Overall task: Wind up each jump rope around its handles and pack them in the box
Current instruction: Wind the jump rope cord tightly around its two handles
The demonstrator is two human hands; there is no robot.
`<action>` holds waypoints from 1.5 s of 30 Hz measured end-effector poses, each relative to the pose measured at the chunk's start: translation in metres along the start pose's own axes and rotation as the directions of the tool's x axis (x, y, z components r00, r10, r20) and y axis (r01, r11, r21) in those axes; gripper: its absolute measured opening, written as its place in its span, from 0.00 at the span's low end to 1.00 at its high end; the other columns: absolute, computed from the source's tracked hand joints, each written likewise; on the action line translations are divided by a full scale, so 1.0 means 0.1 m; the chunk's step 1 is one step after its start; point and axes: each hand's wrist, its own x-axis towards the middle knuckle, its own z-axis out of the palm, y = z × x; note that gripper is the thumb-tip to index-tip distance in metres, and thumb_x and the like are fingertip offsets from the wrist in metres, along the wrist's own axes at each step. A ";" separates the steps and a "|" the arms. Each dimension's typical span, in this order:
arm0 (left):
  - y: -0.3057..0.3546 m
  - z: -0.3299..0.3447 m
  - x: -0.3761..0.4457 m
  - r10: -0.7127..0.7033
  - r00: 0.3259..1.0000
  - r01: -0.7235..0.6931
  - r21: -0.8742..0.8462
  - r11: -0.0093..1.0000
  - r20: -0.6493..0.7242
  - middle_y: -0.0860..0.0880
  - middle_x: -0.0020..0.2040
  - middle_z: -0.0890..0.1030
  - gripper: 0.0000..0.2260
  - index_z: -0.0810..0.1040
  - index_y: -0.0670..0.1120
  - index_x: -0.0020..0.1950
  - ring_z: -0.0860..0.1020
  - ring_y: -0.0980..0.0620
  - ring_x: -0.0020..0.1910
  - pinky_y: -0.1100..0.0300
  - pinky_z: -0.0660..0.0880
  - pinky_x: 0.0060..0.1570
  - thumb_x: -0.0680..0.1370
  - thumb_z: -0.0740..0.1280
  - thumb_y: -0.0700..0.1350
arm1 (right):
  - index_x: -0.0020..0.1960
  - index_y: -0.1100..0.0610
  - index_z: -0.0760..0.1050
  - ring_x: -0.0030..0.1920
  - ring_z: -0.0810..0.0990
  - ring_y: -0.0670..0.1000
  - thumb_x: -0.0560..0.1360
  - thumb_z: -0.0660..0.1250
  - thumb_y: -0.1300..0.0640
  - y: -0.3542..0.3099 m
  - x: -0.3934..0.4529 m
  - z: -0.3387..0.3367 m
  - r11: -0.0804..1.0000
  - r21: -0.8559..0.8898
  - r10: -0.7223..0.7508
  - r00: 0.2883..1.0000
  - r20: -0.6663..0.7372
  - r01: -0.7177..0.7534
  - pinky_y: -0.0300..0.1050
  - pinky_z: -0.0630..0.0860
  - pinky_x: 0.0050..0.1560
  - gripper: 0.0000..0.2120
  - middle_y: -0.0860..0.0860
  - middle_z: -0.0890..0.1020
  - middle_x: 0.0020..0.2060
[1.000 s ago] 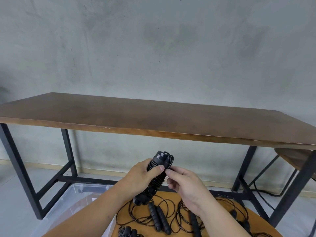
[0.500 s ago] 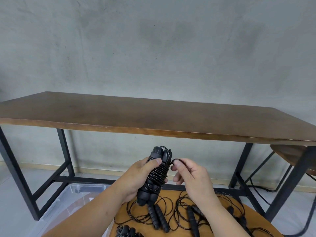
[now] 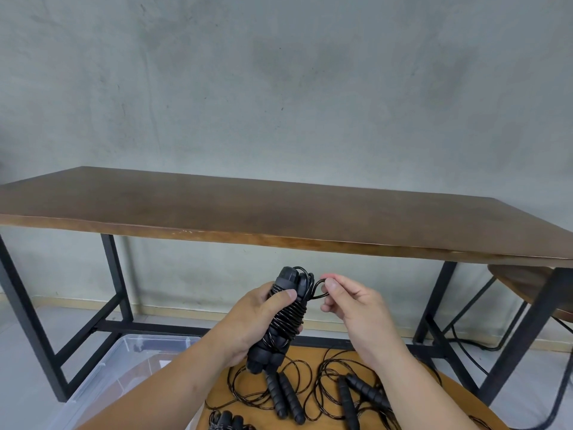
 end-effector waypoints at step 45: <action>-0.13 0.16 0.03 0.257 0.962 -0.190 0.450 0.873 -0.092 0.56 0.47 0.81 0.12 0.71 0.58 0.64 0.80 0.56 0.46 0.65 0.77 0.44 0.80 0.66 0.51 | 0.59 0.45 0.81 0.43 0.78 0.37 0.78 0.69 0.55 -0.01 -0.16 0.31 0.897 -0.434 -0.209 0.944 -0.254 0.081 0.26 0.70 0.38 0.11 0.36 0.79 0.40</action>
